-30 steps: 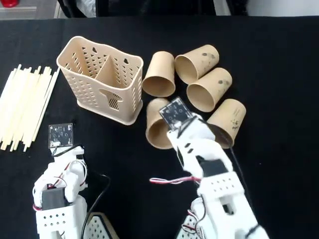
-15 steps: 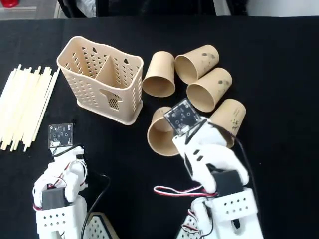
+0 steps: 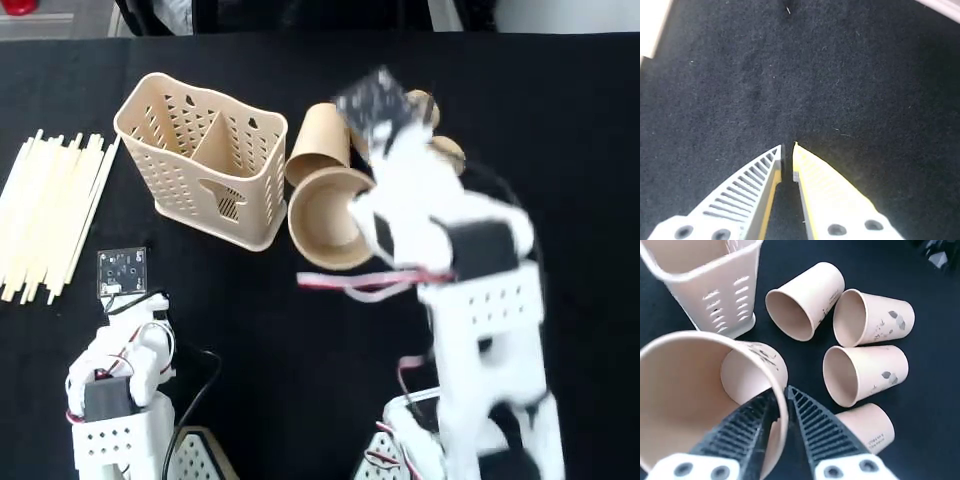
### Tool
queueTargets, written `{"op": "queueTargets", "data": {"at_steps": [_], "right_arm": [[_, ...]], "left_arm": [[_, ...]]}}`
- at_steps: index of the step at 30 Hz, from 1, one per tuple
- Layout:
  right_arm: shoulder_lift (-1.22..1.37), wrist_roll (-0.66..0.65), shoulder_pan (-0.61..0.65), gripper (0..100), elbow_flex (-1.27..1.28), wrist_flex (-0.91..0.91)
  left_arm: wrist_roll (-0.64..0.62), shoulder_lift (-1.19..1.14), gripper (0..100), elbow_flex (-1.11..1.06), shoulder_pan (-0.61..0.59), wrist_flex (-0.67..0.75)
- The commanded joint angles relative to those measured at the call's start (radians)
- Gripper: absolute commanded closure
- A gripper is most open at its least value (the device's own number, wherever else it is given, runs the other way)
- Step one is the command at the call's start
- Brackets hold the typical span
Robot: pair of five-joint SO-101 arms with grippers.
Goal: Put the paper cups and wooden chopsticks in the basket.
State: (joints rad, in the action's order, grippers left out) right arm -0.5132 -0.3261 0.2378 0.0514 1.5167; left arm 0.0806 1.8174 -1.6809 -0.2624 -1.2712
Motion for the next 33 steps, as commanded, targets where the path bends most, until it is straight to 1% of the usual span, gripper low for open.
{"op": "queueTargets", "data": {"at_steps": [1,3,6,10,13,24,29,33], "right_arm": [[0.186,0.014,0.005,98.6,-0.472,0.163],[0.289,0.012,0.04,98.6,-0.677,0.235],[0.41,0.043,0.101,98.6,-0.885,0.249],[0.545,0.014,0.21,98.6,-1.027,0.235],[0.639,0.014,0.25,98.6,-1.113,0.219],[0.903,0.012,0.25,98.6,-1.317,0.138],[0.954,-0.015,0.249,98.6,-1.322,0.147],[0.961,-0.015,0.201,98.7,-1.323,0.164]], "left_arm": [[0.0,0.002,95,-0.019,0.001,0.0],[0.0,0.002,95,-0.019,0.001,0.0],[0.0,0.002,95,-0.019,0.001,0.0],[0.0,0.002,95,-0.019,0.001,0.0],[0.0,0.002,95,-0.019,0.001,0.0],[0.0,0.002,95,-0.019,0.001,0.0],[0.0,0.002,95,-0.019,0.001,0.0],[0.0,0.002,95,-0.019,0.001,0.0]]}}
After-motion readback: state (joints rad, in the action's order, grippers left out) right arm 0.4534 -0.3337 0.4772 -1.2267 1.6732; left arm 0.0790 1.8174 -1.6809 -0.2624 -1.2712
